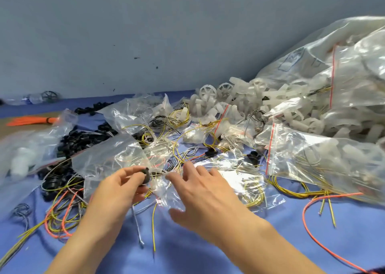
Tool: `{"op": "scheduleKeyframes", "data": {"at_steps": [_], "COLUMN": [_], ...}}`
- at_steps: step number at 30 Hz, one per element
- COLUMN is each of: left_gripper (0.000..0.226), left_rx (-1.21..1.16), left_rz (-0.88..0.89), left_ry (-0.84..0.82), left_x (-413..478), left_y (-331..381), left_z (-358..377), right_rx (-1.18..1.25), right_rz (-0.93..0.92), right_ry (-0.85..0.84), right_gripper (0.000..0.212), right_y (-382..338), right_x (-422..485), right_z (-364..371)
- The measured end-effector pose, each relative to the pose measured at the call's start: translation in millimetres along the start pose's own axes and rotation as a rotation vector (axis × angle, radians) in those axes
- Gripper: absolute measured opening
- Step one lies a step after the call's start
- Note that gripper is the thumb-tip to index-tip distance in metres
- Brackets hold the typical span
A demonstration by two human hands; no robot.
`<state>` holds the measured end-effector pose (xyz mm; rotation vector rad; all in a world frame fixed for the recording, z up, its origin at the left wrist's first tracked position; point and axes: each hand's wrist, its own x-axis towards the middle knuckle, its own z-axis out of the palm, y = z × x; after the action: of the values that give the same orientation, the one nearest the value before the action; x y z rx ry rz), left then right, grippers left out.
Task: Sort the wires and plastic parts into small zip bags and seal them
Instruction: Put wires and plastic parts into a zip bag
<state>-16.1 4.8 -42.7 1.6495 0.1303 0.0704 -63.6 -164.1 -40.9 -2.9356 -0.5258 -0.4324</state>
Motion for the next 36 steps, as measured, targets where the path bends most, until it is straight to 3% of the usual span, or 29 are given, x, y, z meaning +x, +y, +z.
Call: {"op": "scheduleKeyframes", "data": {"at_steps": [3,6,11,15,18,24,26,32,36], "left_gripper": [0.017,0.017,0.026,0.036,0.040,0.033,0.028,0.019,0.019], "left_rx": [-0.068,0.059,0.193,0.190,0.332,0.377,0.340,0.163,0.364], "left_rz": [-0.058,-0.003,0.200,0.116,0.184,0.093,0.130,0.196,0.258], "left_ry": [-0.122,-0.142,-0.189,-0.231,-0.232,-0.661,-0.612,-0.100,-0.029], "left_x": [-26,-37,-36,-15,-6,2,13,62,106], "left_y": [-10,-12,-1,8,5,24,30,30,25], "left_z": [-4,9,39,59,76,61,45,12,19], "right_rx": [0.000,0.119,0.217,0.262,0.354,0.667,0.791,0.893,0.836], "right_rz": [0.073,0.202,0.233,0.208,0.150,0.188,0.185,0.240,0.261], "right_ry": [0.045,0.043,0.161,0.292,0.280,0.232,0.182,0.105,0.134], "right_gripper": [0.031,0.023,0.029,0.027,0.023,0.023,0.022,0.033,0.028], "right_y": [0,5,8,17,23,44,48,55,59], "right_x": [2,3,3,4,7,15,19,30,41], "right_z": [4,2,0,-4,-7,-10,-12,-13,-10]}}
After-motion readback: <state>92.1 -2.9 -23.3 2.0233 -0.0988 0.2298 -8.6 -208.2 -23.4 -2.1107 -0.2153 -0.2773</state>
